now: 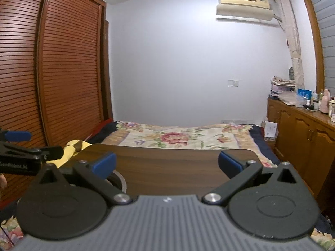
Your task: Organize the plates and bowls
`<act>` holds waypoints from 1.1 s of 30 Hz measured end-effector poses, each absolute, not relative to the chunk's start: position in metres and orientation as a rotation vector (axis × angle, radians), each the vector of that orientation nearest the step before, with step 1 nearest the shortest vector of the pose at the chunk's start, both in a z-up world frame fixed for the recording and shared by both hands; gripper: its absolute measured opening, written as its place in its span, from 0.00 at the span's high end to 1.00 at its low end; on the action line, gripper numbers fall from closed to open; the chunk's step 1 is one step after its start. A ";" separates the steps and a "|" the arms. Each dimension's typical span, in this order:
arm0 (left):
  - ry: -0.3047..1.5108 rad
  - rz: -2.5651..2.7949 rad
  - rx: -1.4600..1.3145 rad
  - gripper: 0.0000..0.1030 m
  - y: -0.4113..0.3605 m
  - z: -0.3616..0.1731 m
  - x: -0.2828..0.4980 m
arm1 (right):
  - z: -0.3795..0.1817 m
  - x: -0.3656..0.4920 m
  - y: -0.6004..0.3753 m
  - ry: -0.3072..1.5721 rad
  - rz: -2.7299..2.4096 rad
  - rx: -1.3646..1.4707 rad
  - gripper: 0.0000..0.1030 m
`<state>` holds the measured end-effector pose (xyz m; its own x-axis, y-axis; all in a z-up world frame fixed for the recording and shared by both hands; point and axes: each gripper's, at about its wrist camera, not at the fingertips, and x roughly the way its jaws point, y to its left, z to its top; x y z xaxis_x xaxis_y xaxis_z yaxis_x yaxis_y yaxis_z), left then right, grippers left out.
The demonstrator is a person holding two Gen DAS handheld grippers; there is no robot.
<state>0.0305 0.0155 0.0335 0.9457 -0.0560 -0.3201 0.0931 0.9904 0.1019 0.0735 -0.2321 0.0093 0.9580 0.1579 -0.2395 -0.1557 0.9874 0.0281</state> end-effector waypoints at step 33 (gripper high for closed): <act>0.437 -0.073 0.070 0.00 0.015 -0.032 0.010 | -0.046 0.062 -0.240 0.339 0.065 0.037 0.00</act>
<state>0.0100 0.0150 -0.0321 0.9035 -0.0550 -0.4251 0.0853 0.9950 0.0524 0.0620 -0.2395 -0.0455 0.9410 0.0698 -0.3310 -0.0573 0.9972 0.0473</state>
